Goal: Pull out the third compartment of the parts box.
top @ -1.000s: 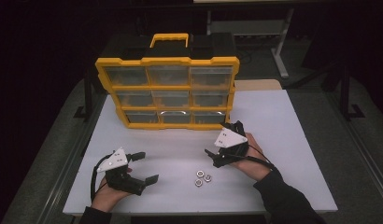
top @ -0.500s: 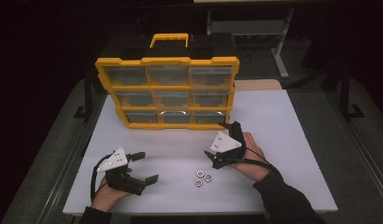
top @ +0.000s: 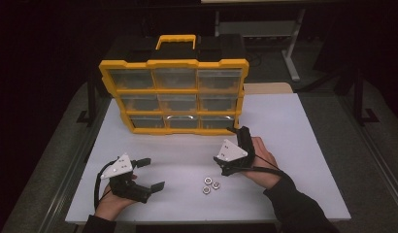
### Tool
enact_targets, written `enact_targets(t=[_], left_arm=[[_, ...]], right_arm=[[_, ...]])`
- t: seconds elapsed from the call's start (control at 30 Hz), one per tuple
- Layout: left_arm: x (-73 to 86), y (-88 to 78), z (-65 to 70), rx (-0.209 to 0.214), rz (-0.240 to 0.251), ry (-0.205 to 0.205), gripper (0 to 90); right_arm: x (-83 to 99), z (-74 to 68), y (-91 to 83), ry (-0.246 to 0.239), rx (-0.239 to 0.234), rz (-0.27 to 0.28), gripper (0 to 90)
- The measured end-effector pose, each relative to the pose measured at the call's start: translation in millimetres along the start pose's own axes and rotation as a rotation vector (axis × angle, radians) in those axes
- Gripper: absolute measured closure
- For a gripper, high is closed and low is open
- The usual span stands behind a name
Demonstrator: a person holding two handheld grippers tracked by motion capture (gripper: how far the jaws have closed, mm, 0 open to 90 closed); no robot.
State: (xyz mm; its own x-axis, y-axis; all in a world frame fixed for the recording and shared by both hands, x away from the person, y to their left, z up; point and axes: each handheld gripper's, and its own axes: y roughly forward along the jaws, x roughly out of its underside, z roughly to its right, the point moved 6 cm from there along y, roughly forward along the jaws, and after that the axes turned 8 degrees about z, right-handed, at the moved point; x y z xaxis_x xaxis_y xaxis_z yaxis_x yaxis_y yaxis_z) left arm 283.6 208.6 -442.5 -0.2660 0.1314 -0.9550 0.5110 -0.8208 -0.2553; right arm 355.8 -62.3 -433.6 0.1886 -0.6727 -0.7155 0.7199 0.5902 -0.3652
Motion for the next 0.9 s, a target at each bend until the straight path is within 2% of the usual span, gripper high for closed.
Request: enact_targets(t=[0.13,0.2,0.27,0.43,0.47,0.5,0.63,0.7,0.73,0.8,0.83,0.87,0.9], left_arm=[[0.1,0.1,0.2,0.001,-0.001,0.001,0.0],[0.0,-0.2,0.0,0.000,-0.003,0.002,0.0],[0.0,-0.2,-0.2,0.000,-0.001,0.002,0.0],[-0.2,-0.4,-0.8,0.001,0.000,0.009,0.0],[-0.2,-0.5,-0.8,0.001,-0.001,0.009,0.0],[-0.1,-0.4,-0.7,0.001,0.000,0.008,0.0],[0.1,-0.2,-0.1,0.000,-0.002,0.002,0.0],[0.0,-0.2,-0.3,0.000,-0.001,0.004,0.0],[0.0,-0.2,-0.1,0.000,0.000,0.000,0.0],[0.0,-0.3,-0.3,0.000,0.000,0.001,0.0],[0.1,-0.2,-0.3,0.000,0.000,0.001,0.0],[0.1,-0.2,-0.1,-0.001,0.000,-0.001,0.0],[0.1,-0.2,-0.2,0.000,-0.001,0.002,0.0]], right_arm=[[-0.6,1.2,1.0,-0.048,0.013,-0.010,0.0],[-2.2,0.2,1.3,-0.048,0.018,-0.005,0.0],[-2.3,0.1,2.0,-0.074,0.019,-0.012,0.0],[-1.5,-2.2,3.9,-0.101,0.031,-0.029,0.0],[-1.0,-1.8,4.1,-0.118,0.032,-0.034,0.0],[0.0,0.1,3.8,-0.170,0.019,-0.045,0.0],[-0.4,-0.5,5.3,-0.202,0.035,-0.049,0.0],[-0.9,-2.1,5.8,-0.200,0.040,-0.049,0.0],[-0.6,-1.0,5.5,-0.227,0.039,-0.058,0.0],[-1.0,-1.3,5.7,-0.241,0.044,-0.060,0.0],[-1.5,-2.6,6.1,-0.232,0.049,-0.057,0.0],[-1.3,-1.7,5.9,-0.262,0.048,-0.066,0.0],[-1.9,-2.4,6.2,-0.265,0.054,-0.064,0.0]])
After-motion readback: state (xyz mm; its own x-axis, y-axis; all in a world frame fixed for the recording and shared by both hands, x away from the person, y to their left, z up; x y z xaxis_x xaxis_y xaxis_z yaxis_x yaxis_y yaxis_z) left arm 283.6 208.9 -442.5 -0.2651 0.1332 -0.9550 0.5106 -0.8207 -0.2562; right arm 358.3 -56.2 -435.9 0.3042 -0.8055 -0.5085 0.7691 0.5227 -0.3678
